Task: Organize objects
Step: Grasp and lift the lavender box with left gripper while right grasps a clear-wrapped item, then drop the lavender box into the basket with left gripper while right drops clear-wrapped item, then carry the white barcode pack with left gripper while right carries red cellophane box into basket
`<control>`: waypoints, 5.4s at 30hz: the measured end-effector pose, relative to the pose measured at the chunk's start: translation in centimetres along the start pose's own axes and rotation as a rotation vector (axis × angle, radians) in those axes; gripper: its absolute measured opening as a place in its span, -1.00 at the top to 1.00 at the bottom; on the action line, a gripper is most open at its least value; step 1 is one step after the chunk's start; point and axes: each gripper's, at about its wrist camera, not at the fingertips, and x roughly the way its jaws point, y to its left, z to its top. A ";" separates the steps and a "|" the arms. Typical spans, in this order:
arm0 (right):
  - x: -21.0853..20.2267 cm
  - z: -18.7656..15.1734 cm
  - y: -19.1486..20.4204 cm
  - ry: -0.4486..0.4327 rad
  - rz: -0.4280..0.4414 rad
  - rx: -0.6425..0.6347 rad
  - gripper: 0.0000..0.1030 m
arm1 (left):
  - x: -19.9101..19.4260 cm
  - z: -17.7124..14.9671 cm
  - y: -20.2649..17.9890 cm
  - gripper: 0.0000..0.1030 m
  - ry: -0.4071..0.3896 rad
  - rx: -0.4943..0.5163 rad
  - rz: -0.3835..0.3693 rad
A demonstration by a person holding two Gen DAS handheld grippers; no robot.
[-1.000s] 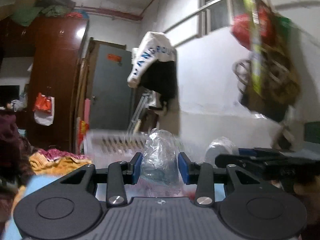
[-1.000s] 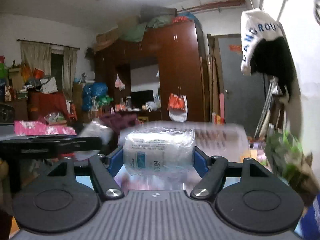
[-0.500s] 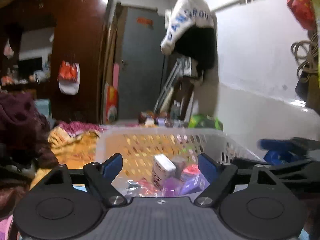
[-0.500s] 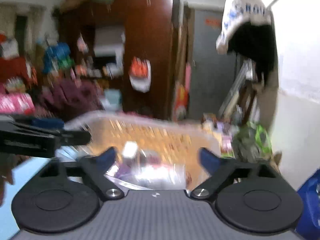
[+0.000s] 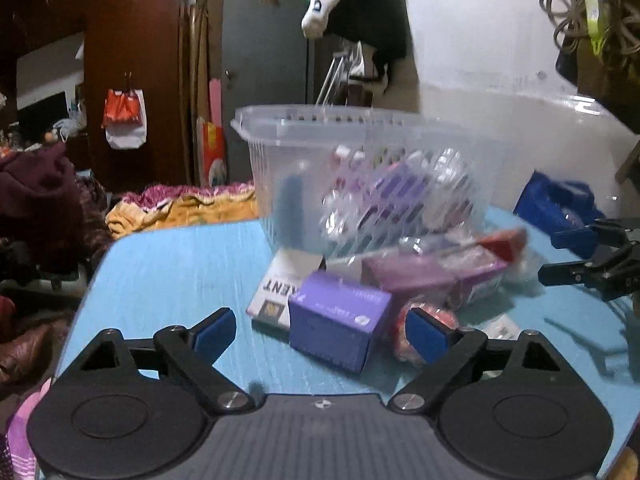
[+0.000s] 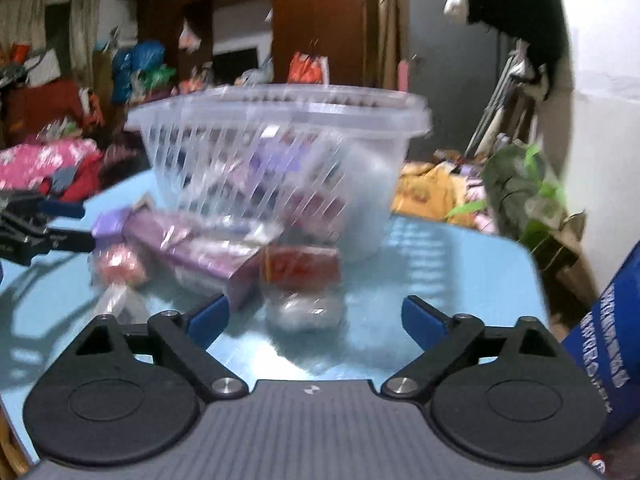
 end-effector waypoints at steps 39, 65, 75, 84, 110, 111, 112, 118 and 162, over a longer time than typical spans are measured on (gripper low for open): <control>-3.7 -4.5 2.4 -0.228 -0.025 0.026 0.10 | -2.9 -1.9 2.3 -0.29 -0.261 -0.158 -0.168; -7.9 0.9 4.9 -0.467 -0.035 -0.017 0.10 | -7.7 2.8 0.1 -0.29 -0.509 -0.141 -0.189; 0.0 12.0 2.0 -0.306 -0.110 -0.016 0.10 | 0.2 12.8 -2.7 -0.29 -0.286 -0.123 -0.053; -0.5 11.5 2.4 -0.311 -0.113 0.006 -1.00 | 1.2 12.7 -2.1 -1.00 -0.310 -0.163 -0.004; 1.9 -1.0 1.1 0.023 -0.028 0.083 -0.35 | -3.1 -6.3 -14.1 -0.99 -0.074 -0.019 -0.014; 2.0 -1.1 1.2 0.028 -0.036 0.082 -0.35 | -2.8 -6.2 -14.1 -0.99 -0.074 -0.018 0.006; 2.2 -1.1 1.3 0.032 -0.040 0.083 -0.35 | -2.6 -6.2 -14.2 -0.95 -0.073 -0.016 0.024; 1.7 -1.4 1.1 0.029 -0.056 0.098 -0.09 | -2.4 -6.6 -13.9 -0.07 -0.078 -0.016 0.061; -0.4 8.1 6.0 -0.391 -0.170 -0.055 -1.00 | 0.2 9.1 -2.1 -0.81 -0.289 -0.131 -0.011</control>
